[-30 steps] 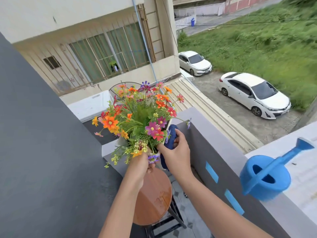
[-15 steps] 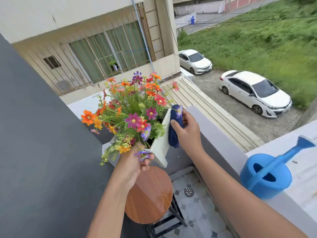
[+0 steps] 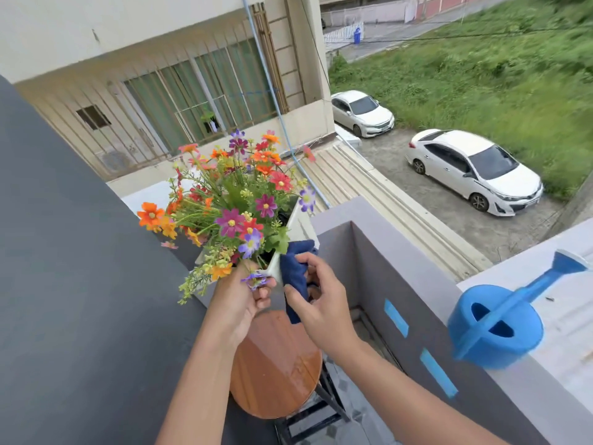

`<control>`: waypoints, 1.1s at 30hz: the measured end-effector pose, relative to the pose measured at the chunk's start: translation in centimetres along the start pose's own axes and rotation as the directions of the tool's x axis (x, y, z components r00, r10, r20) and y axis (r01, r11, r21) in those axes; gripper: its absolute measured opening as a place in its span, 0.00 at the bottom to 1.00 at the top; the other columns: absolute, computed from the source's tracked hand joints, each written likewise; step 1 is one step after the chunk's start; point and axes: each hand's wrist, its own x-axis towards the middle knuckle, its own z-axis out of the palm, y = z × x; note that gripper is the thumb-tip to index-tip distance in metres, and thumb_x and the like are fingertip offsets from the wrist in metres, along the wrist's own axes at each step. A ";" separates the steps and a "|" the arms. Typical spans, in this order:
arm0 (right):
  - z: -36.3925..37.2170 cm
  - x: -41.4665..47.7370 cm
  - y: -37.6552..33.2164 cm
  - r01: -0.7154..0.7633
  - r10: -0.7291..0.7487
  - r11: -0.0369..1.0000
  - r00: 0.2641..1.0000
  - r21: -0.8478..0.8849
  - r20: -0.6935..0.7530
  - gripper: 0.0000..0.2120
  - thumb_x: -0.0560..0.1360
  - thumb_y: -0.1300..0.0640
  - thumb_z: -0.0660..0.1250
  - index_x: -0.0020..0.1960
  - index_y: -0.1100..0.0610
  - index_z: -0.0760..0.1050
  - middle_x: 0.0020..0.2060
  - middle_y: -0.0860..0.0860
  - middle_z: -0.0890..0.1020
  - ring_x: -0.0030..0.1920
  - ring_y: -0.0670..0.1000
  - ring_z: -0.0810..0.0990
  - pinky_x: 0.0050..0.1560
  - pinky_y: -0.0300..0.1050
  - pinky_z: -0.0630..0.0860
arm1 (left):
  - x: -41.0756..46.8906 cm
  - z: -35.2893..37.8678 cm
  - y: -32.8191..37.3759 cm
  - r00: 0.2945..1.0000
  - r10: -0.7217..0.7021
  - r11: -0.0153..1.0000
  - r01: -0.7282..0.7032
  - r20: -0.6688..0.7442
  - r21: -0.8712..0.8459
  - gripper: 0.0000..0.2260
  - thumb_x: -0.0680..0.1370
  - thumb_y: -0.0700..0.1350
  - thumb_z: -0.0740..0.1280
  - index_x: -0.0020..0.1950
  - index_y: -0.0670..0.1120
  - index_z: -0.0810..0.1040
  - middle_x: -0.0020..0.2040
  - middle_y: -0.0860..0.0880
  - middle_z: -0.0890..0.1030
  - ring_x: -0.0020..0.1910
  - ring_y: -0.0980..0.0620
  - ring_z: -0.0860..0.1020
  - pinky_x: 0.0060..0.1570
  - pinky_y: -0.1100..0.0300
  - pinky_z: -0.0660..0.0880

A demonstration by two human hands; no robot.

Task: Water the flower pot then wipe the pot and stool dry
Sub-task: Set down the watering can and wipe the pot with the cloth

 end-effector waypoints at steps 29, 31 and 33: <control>-1.1 3.5 -0.6 -0.126 0.210 0.926 0.955 0.356 -0.209 0.15 0.77 0.63 0.70 0.63 0.58 0.78 0.50 0.51 0.85 0.50 0.46 0.81 0.54 0.44 0.77 | -1.5 1.9 -1.6 1.000 0.011 0.999 -0.012 0.027 0.032 0.11 0.84 0.45 0.52 0.44 0.47 0.70 0.29 0.46 0.77 0.25 0.54 0.65 0.26 0.63 0.60; -1.5 5.2 -1.2 -0.084 0.179 0.935 0.951 0.345 -0.251 0.14 0.77 0.62 0.70 0.63 0.59 0.78 0.50 0.53 0.85 0.50 0.47 0.81 0.53 0.45 0.77 | -1.5 1.8 -1.7 0.999 -0.013 1.000 0.013 0.043 -0.009 0.11 0.83 0.43 0.53 0.43 0.46 0.69 0.27 0.46 0.78 0.23 0.54 0.66 0.25 0.63 0.61; -2.1 6.6 -1.3 -0.071 0.150 0.961 0.946 0.269 -0.286 0.15 0.78 0.61 0.70 0.64 0.58 0.77 0.49 0.50 0.85 0.49 0.46 0.82 0.53 0.42 0.77 | -1.7 1.7 -1.6 0.996 -0.023 0.998 0.028 0.081 -0.057 0.11 0.82 0.41 0.54 0.40 0.46 0.67 0.27 0.45 0.78 0.22 0.54 0.67 0.23 0.63 0.61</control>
